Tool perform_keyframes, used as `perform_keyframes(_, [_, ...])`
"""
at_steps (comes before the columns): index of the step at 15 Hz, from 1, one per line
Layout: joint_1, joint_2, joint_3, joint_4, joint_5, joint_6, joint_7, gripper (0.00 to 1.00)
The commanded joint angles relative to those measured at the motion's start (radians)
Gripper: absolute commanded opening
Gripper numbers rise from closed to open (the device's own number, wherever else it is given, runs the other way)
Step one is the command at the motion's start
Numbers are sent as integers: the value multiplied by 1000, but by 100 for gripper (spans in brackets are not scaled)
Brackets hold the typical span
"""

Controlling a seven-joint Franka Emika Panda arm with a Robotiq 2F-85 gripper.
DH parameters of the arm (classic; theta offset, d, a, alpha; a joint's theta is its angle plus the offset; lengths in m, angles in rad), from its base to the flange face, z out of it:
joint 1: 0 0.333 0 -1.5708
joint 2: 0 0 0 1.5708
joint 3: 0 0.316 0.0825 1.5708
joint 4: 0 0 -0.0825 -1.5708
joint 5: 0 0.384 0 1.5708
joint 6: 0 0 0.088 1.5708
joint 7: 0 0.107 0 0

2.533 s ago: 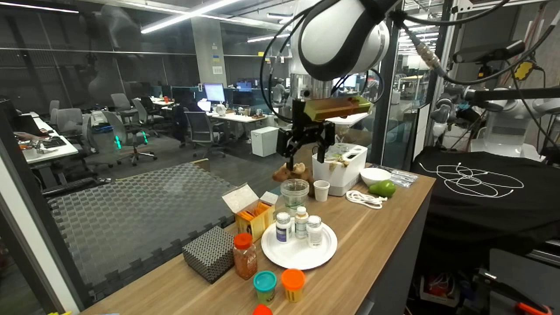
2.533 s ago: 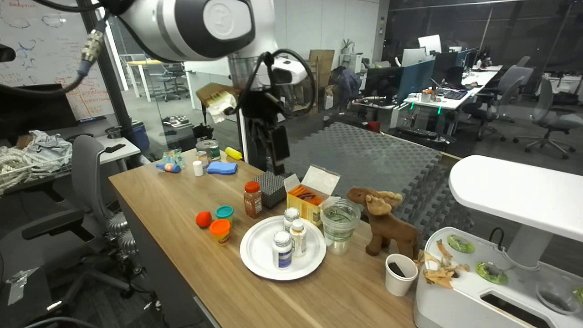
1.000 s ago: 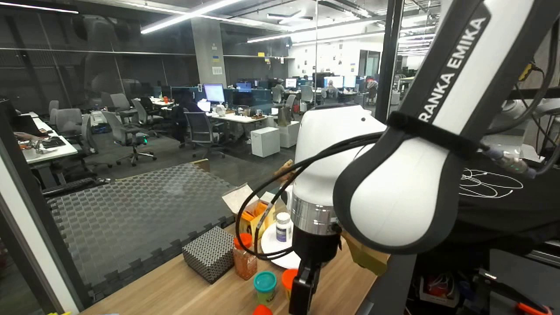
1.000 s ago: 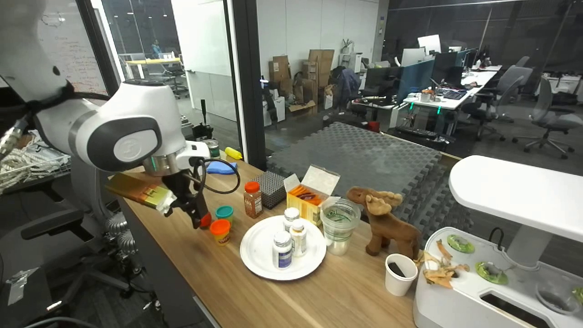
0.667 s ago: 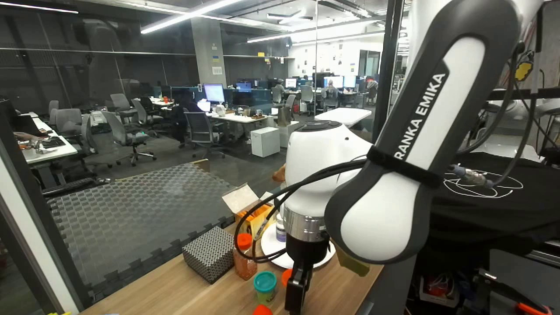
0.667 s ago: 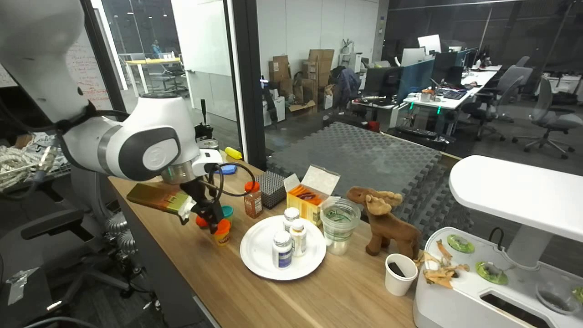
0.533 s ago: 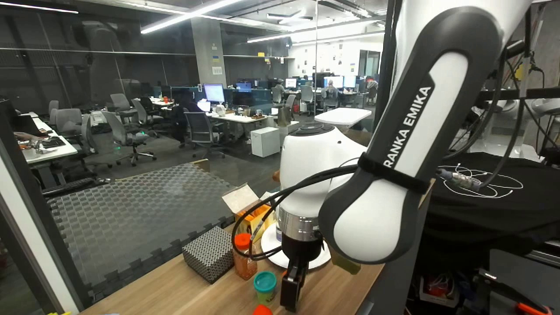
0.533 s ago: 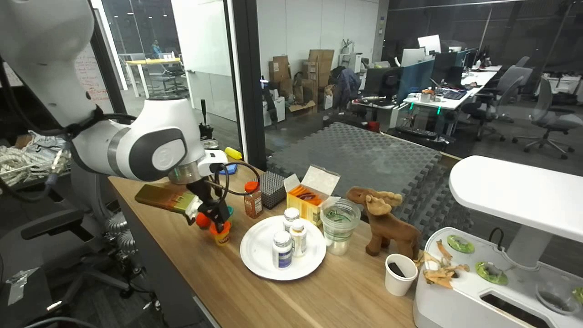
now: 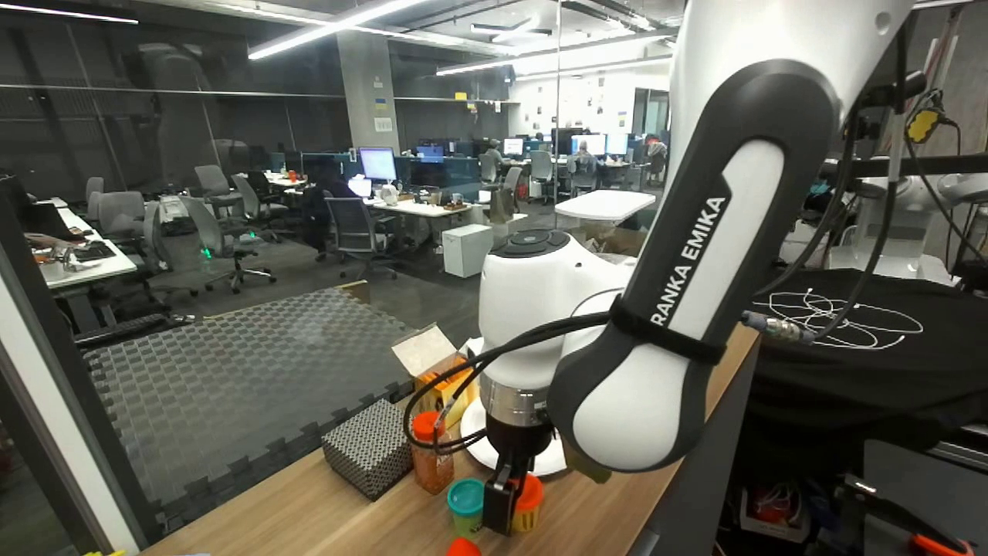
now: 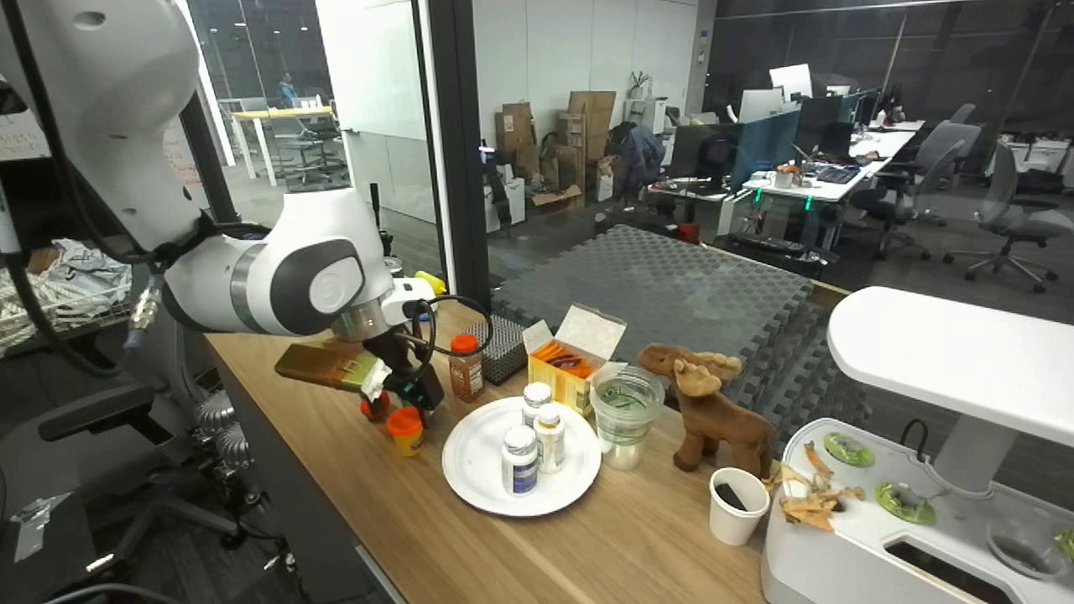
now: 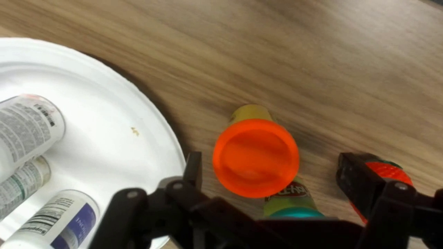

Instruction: Pick up all the objects surrounding the white plate and arrange them on the plate

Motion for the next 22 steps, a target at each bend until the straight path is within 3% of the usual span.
perform_keyframes(1, [65, 17, -72, 14, -53, 34, 76, 100])
perform_keyframes(4, [93, 19, -108, 15, -68, 39, 105, 99])
perform_keyframes(5, [101, 17, -118, 14, -69, 40, 112, 74])
perform_keyframes(7, [121, 19, -144, 15, -75, 41, 137, 70])
perform_keyframes(12, [137, 12, -167, 8, -84, 33, 156, 30])
perform_keyframes(18, [122, -18, -157, 0, -78, 2, 140, 28])
perform_keyframes(22, [72, -63, -119, 10, -55, -78, 122, 28])
